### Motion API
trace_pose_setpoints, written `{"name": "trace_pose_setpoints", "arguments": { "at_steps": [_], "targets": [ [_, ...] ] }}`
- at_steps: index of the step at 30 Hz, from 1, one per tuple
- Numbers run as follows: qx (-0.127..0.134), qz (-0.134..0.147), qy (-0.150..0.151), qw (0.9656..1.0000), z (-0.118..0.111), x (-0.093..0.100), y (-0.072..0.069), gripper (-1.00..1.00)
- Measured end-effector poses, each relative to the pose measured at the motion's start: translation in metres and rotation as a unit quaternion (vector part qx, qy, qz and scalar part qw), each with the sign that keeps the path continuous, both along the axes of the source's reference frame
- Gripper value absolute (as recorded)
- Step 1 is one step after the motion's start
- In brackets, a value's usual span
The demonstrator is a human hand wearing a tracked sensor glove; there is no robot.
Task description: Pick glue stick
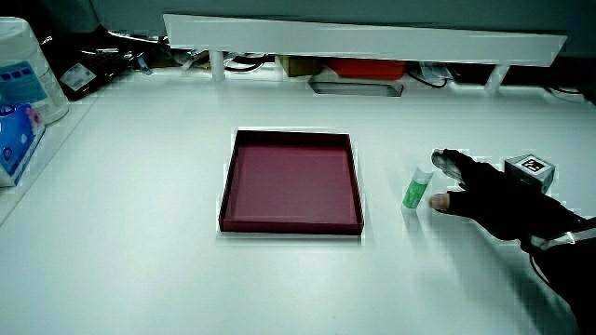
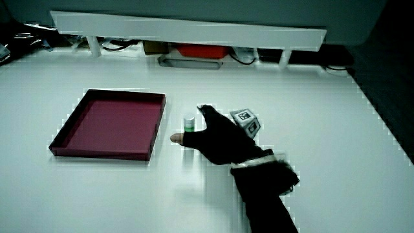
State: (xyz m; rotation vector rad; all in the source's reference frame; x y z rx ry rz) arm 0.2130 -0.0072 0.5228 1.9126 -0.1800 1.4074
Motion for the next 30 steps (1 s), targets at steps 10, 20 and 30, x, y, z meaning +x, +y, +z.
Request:
{"name": "trace_pose_setpoints", "arguments": {
  "at_steps": [10, 20, 30],
  "targets": [
    [-0.008, 0.012, -0.023, 0.9996, 0.010, -0.007, 0.002, 0.00],
    [0.015, 0.060, -0.032, 0.9976, 0.019, -0.004, 0.004, 0.26],
    [0.032, 0.130, -0.058, 0.9893, 0.029, -0.002, 0.009, 0.51]
  ]
}}
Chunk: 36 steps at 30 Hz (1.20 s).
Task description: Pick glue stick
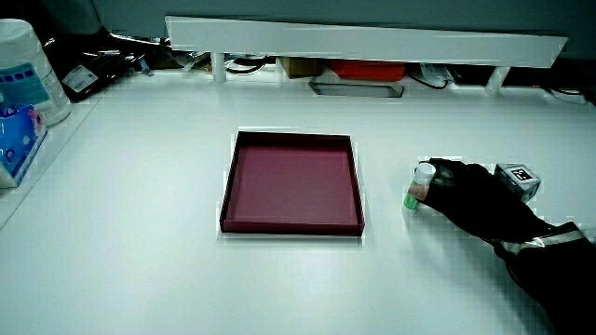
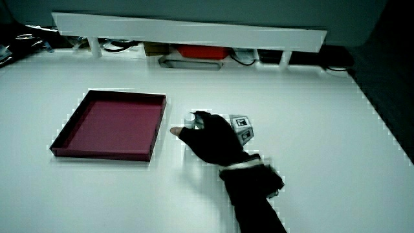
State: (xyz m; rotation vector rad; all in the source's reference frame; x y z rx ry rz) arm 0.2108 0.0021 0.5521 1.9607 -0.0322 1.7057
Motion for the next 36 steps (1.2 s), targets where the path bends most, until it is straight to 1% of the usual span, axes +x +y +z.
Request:
{"name": "trace_pose_setpoints", "arguments": {
  "at_steps": [1, 2, 3, 4, 6, 7, 8, 9, 11, 12, 13, 15, 16, 17, 19, 21, 24, 26, 27, 30, 31, 32, 33, 35, 36],
  "targets": [
    [-0.001, 0.009, -0.009, 0.9999, -0.001, -0.001, 0.001, 0.54],
    [-0.003, 0.018, -0.006, 0.9998, 0.001, 0.000, 0.001, 0.56],
    [-0.003, 0.022, -0.002, 0.9998, 0.004, 0.001, 0.002, 0.59],
    [-0.002, 0.027, -0.010, 0.9996, 0.003, 0.000, 0.002, 0.62],
    [-0.002, 0.038, -0.013, 0.9992, 0.007, 0.001, 0.004, 0.67],
    [0.000, 0.043, -0.021, 0.9989, 0.006, 0.000, 0.004, 0.69],
    [0.002, 0.045, -0.020, 0.9988, 0.008, 0.000, 0.004, 0.72],
    [0.003, 0.044, -0.016, 0.9989, 0.009, -0.001, 0.005, 0.74],
    [0.008, 0.046, -0.019, 0.9988, 0.009, -0.003, 0.005, 0.79],
    [0.009, 0.044, -0.013, 0.9989, 0.010, -0.003, 0.005, 0.82],
    [0.014, 0.045, -0.016, 0.9988, 0.010, -0.004, 0.006, 0.85],
    [0.013, 0.049, -0.014, 0.9986, 0.007, -0.005, 0.006, 0.90],
    [0.019, 0.049, -0.018, 0.9985, 0.007, -0.005, 0.006, 0.92],
    [0.019, 0.050, -0.012, 0.9985, 0.007, -0.005, 0.007, 0.95],
    [0.021, 0.047, -0.010, 0.9986, 0.007, -0.005, 0.006, 1.00],
    [0.022, 0.048, -0.017, 0.9985, 0.005, -0.005, 0.007, 1.00],
    [0.020, 0.048, -0.011, 0.9986, 0.004, -0.005, 0.007, 1.00],
    [0.029, 0.048, -0.015, 0.9983, 0.004, -0.004, 0.007, 1.00],
    [0.029, 0.049, -0.012, 0.9983, 0.003, -0.004, 0.006, 1.00],
    [0.039, 0.045, -0.015, 0.9981, -0.004, -0.005, 0.002, 1.00],
    [0.045, 0.043, -0.022, 0.9978, -0.011, -0.008, 0.000, 1.00],
    [0.052, 0.040, -0.013, 0.9978, -0.013, -0.008, -0.002, 1.00],
    [0.053, 0.038, -0.018, 0.9977, -0.018, -0.011, -0.004, 1.00],
    [0.066, 0.031, -0.017, 0.9972, -0.024, -0.016, -0.007, 1.00],
    [0.070, 0.030, -0.023, 0.9968, -0.029, -0.019, -0.009, 1.00]
  ]
}}
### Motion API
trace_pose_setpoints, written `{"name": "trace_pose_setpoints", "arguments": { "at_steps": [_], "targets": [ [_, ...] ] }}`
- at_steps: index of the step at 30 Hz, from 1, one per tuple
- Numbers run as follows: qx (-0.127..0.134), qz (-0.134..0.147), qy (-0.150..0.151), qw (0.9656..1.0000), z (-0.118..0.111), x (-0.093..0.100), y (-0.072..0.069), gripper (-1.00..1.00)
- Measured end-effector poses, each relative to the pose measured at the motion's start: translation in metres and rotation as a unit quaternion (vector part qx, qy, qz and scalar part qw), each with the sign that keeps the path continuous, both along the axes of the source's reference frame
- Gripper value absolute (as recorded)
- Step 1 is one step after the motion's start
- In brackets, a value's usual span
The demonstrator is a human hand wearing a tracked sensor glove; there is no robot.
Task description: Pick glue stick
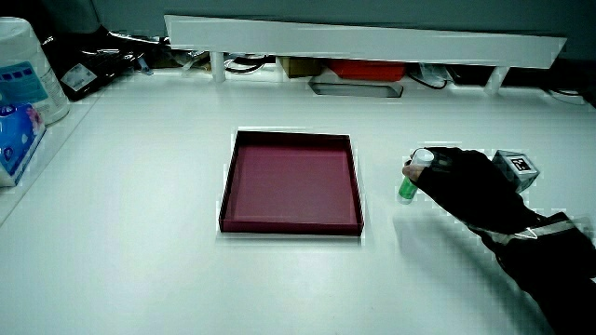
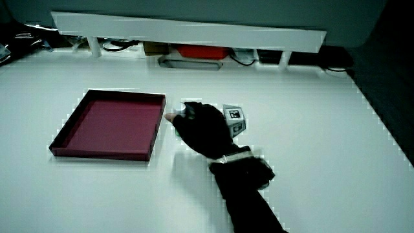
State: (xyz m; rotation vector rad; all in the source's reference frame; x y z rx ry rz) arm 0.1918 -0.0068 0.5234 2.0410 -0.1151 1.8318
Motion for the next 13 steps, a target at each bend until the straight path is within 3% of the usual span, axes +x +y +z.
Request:
{"name": "trace_pose_setpoints", "arguments": {
  "at_steps": [8, 10, 13],
  "targets": [
    [0.022, -0.014, -0.023, 0.9994, -0.020, -0.031, -0.015, 1.00],
    [0.014, -0.015, -0.017, 0.9996, -0.023, -0.039, -0.019, 1.00],
    [0.021, -0.026, -0.044, 0.9985, -0.032, -0.056, -0.023, 1.00]
  ]
}}
